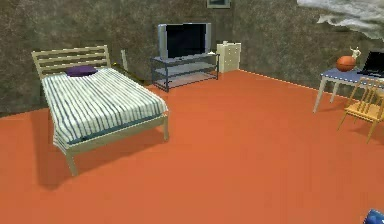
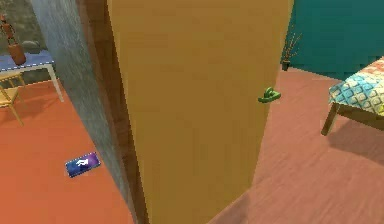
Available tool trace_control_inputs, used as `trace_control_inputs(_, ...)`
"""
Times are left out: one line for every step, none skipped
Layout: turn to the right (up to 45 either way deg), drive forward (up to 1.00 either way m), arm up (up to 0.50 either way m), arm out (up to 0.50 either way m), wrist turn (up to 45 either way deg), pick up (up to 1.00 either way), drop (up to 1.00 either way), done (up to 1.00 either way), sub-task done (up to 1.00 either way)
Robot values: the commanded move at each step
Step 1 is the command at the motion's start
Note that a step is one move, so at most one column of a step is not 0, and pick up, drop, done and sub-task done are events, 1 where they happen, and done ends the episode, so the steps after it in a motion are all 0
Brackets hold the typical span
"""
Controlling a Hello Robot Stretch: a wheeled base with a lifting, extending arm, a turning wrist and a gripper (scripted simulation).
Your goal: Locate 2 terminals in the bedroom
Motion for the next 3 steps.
trace_control_inputs(6.0, 0.0, 0.0, 0.0, 0.0, 0.0, 0.0, 0.0, 0.0)
trace_control_inputs(0.0, 0.05, 0.0, 0.0, 0.0, 0.0, 0.0, 0.0, 0.0)
trace_control_inputs(0.0, 0.4, 0.0, 0.0, 0.0, 0.0, 0.0, 0.0, 0.0)
